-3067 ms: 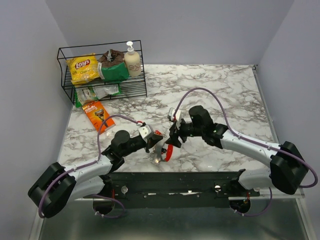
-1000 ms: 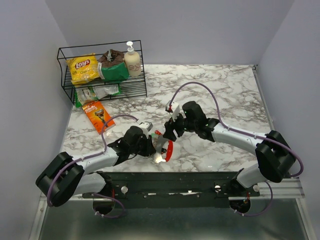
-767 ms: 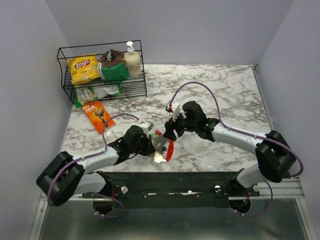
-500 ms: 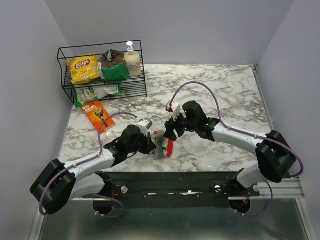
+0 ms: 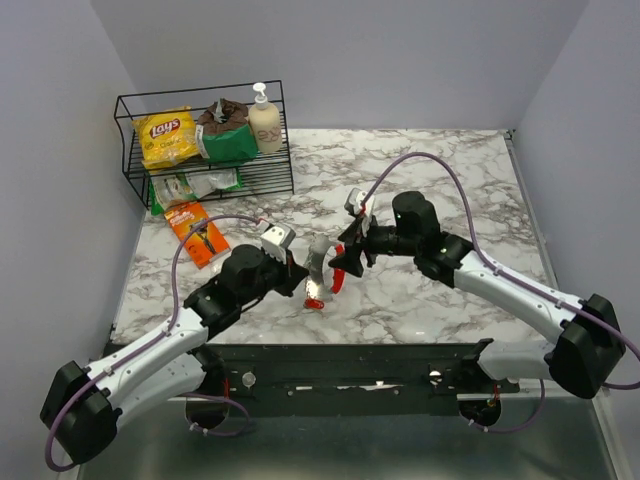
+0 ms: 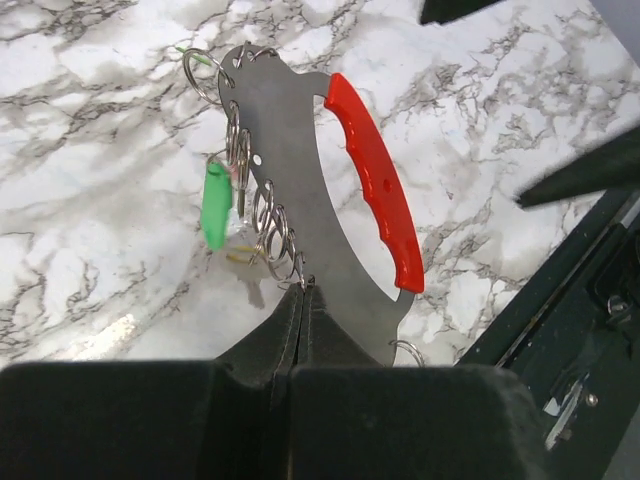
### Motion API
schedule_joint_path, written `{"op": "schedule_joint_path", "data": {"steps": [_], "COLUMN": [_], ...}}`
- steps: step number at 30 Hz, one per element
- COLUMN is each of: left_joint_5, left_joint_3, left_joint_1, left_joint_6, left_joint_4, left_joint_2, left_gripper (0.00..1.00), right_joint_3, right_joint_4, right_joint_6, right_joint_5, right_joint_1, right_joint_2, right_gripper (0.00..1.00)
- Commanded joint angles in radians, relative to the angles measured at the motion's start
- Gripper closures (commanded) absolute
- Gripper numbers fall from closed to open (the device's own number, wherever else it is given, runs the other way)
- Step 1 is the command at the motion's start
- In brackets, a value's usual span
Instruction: Put the keys on the keyring
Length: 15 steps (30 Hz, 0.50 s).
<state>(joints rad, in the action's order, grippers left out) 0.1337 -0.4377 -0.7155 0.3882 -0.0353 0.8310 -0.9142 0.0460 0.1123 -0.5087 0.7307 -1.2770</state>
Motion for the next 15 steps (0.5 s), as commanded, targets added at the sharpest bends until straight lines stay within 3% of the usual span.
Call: {"op": "schedule_joint_path", "data": {"steps": [1,7,15], "left_joint_5": [-0.088,-0.072,-0.030], "left_joint_3": [-0.119,-0.234,-0.369], "left_joint_1": [-0.002,-0.004,-0.001], "left_joint_6": [-0.066,-0.080,-0.127], "left_joint_4": [0.153,0.230,0.264], "left_joint_2": [0.043,0.187,0.479], "left_gripper": [1.00,1.00,1.00], "right_joint_3": [-0.018,-0.021,-0.025], "right_joint_4": [-0.005,-0.006,-0.009], "right_joint_6": [0.050,0.055,0.001], "right_joint_5": [-0.136,-0.205,-0.123], "right_joint_1": [-0.005,-0.005,-0.005], "right_joint_2": [0.038,-0.036,-0.151], "right_gripper": [0.24,0.27,0.35]}}
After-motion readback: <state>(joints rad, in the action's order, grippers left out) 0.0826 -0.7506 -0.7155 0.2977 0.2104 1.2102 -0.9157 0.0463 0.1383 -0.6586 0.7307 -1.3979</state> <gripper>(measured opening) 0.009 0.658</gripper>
